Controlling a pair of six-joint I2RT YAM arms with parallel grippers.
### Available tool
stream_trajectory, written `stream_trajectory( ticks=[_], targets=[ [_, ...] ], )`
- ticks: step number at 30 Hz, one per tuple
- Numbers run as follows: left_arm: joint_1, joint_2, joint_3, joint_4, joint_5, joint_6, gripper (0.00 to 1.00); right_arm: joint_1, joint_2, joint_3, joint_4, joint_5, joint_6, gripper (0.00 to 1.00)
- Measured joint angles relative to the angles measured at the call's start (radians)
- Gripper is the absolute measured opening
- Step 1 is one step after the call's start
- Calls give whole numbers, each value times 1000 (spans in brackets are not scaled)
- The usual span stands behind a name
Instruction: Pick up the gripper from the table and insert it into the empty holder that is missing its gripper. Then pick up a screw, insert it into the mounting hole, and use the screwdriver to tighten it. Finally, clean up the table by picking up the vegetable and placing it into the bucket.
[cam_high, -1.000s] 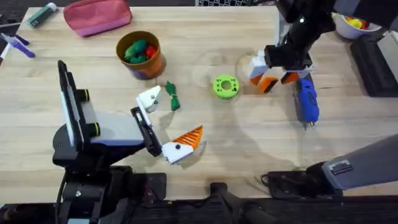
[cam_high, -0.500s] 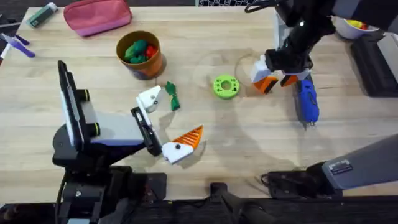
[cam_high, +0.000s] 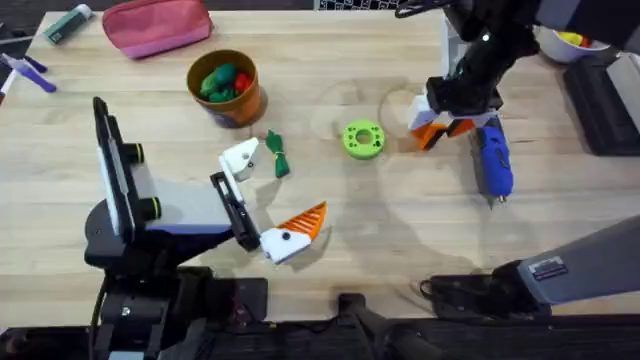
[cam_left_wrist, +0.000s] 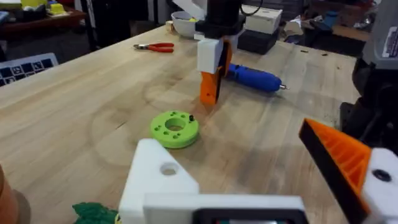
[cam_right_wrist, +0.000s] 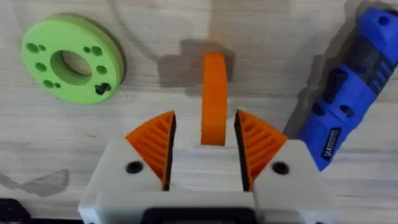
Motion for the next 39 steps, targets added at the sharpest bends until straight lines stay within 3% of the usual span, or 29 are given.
stream_trajectory(
  ticks=[4, 10, 15, 29, 39],
  targets=[
    [0, 0, 0, 0, 0, 0, 985, -1, 0, 0, 0, 0, 6, 512],
    [0, 0, 0, 0, 0, 0, 985, -1, 0, 0, 0, 0, 14, 283],
    [0, 0, 0, 0, 0, 0, 985, -1, 0, 0, 4, 0, 16, 25],
    [0, 0, 0, 0, 0, 0, 985, 4, -26, -2, 55, 0, 52, 14],
    [0, 0, 0, 0, 0, 0, 985, 56, -338, -4, 138, -13, 217, 13]
  ],
)
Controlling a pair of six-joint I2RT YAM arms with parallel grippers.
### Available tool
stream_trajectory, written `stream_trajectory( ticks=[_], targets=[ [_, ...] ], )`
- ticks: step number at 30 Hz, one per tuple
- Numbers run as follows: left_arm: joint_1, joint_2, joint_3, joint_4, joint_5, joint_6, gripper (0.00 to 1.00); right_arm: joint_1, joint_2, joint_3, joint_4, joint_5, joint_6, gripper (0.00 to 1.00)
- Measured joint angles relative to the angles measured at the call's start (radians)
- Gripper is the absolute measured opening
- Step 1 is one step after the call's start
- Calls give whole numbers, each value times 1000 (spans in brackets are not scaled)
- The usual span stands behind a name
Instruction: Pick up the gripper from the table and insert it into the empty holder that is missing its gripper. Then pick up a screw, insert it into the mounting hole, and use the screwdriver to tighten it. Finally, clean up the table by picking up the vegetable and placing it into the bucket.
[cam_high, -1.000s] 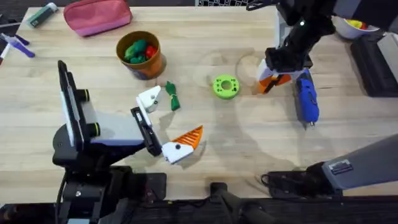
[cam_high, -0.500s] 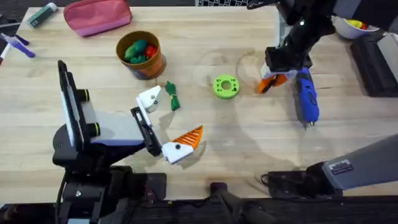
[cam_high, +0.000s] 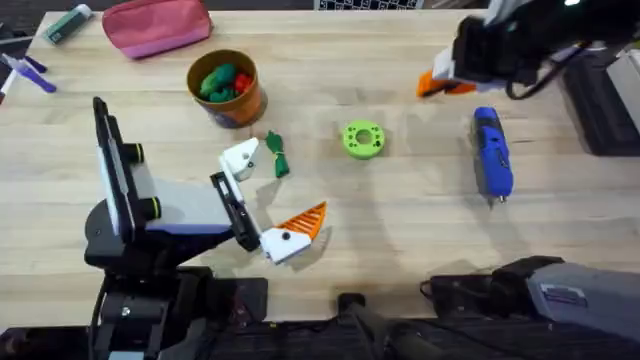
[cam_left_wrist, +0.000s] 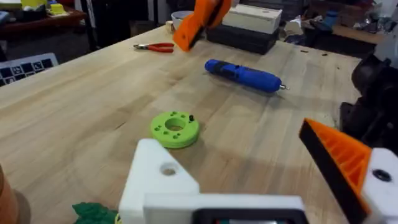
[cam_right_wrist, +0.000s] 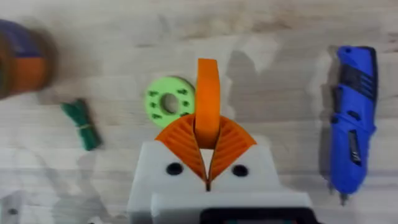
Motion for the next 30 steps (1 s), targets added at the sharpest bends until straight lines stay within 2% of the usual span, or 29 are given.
stream_trajectory(
  ticks=[4, 7, 15, 16, 26, 30],
  targets=[
    [0, 0, 0, 0, 0, 0, 985, 27, -110, -50, 82, -31, 61, 13],
    [0, 0, 0, 0, 0, 0, 985, 29, -193, -149, 199, -88, 95, 13],
    [0, 0, 0, 0, 0, 0, 985, 25, -369, -497, 635, -245, 222, 13],
    [0, 0, 0, 0, 1, 0, 985, 21, -392, -607, 806, -331, 282, 13],
    [0, 0, 0, 0, 1, 0, 985, 14, -345, -861, 1319, -551, 460, 12],
    [0, 0, 0, 0, 2, 0, 985, 14, -282, -912, 1440, -644, 518, 12]
  ],
)
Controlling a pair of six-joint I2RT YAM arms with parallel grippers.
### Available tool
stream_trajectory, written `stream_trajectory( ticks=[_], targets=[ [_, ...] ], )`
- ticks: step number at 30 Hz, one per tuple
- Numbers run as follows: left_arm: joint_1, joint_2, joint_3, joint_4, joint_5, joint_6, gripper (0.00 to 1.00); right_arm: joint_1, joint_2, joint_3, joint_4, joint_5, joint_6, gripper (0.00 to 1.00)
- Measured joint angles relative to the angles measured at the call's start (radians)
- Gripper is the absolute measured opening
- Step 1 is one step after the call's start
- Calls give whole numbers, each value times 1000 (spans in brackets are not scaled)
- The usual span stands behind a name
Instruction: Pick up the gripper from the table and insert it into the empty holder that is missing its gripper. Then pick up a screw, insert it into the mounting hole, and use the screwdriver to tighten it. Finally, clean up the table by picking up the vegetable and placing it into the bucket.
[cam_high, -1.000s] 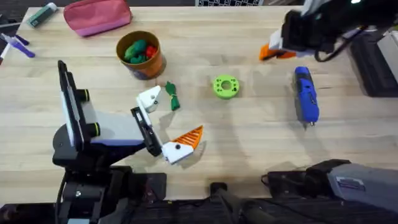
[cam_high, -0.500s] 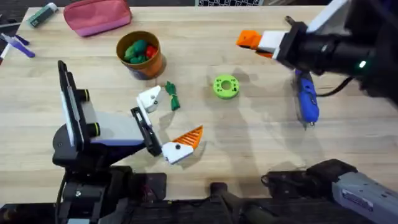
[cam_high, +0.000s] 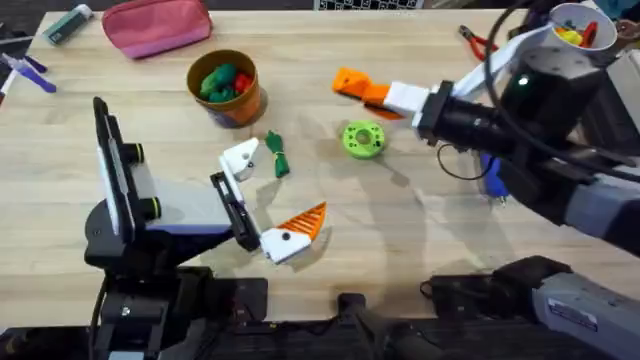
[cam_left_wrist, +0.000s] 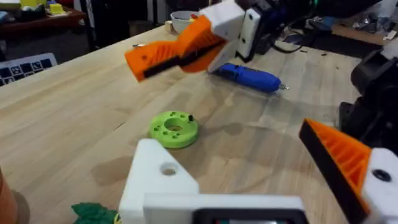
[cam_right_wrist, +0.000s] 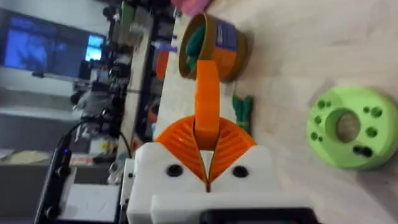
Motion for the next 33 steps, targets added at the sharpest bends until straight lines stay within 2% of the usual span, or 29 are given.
stream_trajectory(
  ticks=[10, 19, 25, 33],
  targets=[
    [0, 0, 0, 0, 2, 0, 985, 9, 161, -8, 74, -252, 36, 12],
    [0, 0, 0, 0, 2, 0, 985, 18, 187, -7, 122, -383, 39, 12],
    [0, 0, 0, 0, 2, 0, 985, 20, 275, -4, 124, -477, 61, 12],
    [0, 0, 0, 0, 2, 0, 985, 47, 413, 95, 211, -611, 76, 12]
  ],
)
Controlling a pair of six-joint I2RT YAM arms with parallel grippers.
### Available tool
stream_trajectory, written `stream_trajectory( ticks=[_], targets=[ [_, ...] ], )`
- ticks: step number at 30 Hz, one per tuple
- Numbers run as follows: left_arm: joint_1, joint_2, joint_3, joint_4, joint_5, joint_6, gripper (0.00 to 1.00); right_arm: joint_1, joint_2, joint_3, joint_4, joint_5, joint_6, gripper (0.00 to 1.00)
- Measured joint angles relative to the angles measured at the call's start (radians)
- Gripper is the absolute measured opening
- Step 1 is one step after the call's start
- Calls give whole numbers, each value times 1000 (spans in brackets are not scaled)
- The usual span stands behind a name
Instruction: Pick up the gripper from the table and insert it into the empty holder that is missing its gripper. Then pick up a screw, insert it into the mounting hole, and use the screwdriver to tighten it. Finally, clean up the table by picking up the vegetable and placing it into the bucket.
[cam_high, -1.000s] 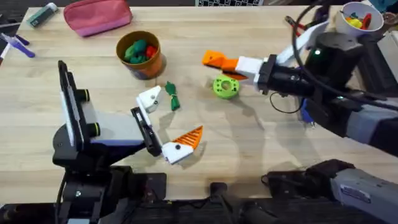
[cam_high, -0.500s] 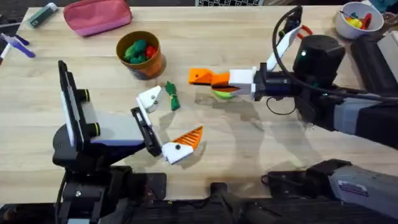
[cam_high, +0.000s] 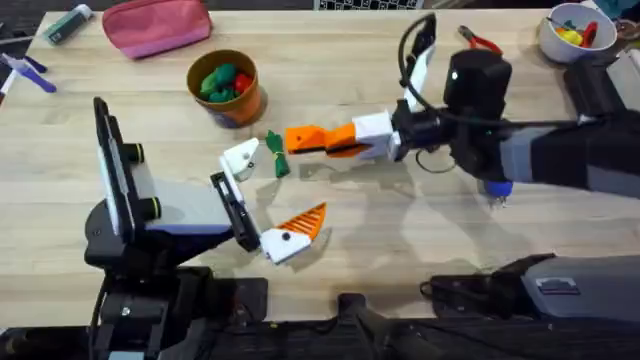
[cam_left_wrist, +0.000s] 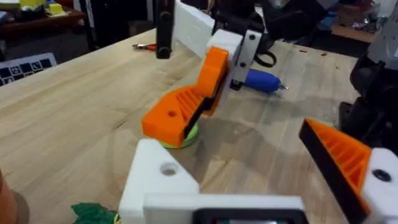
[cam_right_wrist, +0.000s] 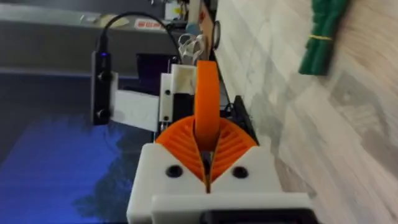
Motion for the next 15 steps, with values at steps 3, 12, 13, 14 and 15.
stream_trajectory(
  ticks=[3, 12, 13, 14, 15],
  targets=[
    [0, 0, 0, 0, 0, 0, 985, 4, 32, 45, 15, -60, 0, 12],
    [0, 0, 0, 0, 0, 0, 985, 64, 126, 64, 197, -210, 46, 12],
    [0, 0, 0, 0, 0, 0, 985, 64, 126, 64, 199, -220, 48, 12],
    [0, 0, 0, 0, 0, 0, 985, 65, 126, 64, 201, -230, 49, 12],
    [0, 0, 0, 0, 0, 0, 985, 65, 126, 64, 203, -240, 49, 12]
  ],
)
